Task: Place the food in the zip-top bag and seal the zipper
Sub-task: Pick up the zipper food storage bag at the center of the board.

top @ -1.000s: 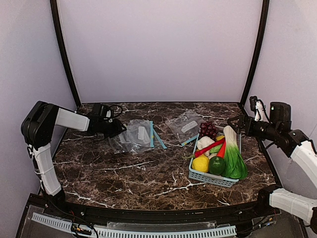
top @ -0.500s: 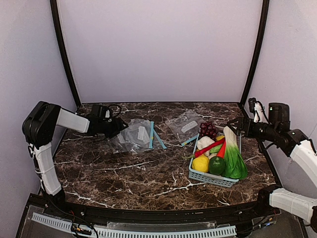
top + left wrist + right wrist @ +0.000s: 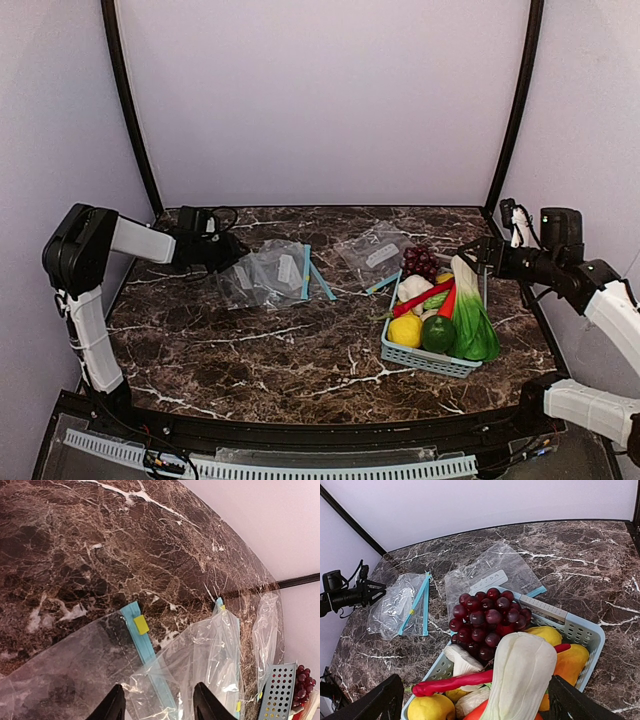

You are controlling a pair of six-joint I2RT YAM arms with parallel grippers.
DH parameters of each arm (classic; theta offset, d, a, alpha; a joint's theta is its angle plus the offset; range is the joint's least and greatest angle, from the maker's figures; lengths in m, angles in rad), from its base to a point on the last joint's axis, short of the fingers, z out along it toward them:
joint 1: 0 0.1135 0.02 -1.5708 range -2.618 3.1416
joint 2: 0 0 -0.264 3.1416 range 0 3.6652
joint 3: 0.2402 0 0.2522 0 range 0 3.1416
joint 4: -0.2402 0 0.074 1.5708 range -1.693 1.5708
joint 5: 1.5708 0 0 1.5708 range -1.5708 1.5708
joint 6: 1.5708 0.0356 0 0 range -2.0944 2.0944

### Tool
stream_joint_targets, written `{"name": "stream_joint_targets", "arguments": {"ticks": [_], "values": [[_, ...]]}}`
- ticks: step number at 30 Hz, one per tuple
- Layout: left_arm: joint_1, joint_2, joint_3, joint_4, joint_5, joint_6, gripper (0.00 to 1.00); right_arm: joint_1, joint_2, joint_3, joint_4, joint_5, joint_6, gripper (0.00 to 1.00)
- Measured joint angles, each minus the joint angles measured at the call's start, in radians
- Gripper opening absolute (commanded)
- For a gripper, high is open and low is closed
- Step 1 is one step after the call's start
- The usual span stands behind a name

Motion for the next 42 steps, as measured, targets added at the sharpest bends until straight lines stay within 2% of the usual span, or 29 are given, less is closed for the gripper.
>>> {"name": "stream_joint_targets", "arguments": {"ticks": [9, 23, 25, 32, 38, 42], "values": [[-0.024, 0.072, 0.136, -0.090, 0.035, 0.055, 0.44, 0.000, 0.003, 0.000, 0.000, 0.001, 0.000, 0.99], [-0.032, 0.095, 0.111, -0.090, 0.028, 0.040, 0.34, 0.000, -0.011, 0.000, -0.018, 0.008, -0.008, 0.99], [-0.032, 0.099, 0.111, -0.081, 0.030, 0.037, 0.29, 0.000, -0.014, 0.000, -0.019, 0.009, -0.008, 0.99], [-0.032, 0.108, 0.111, -0.041, 0.080, 0.026, 0.03, 0.000, -0.019, 0.000, -0.021, 0.022, -0.008, 0.99], [-0.032, 0.089, 0.111, 0.029, 0.130, 0.038, 0.01, 0.000, -0.042, 0.003, -0.024, 0.023, -0.008, 0.99], [-0.032, 0.004, 0.117, 0.019, 0.124, 0.096, 0.01, 0.000, -0.062, 0.009, -0.035, 0.023, -0.007, 0.99]]}}
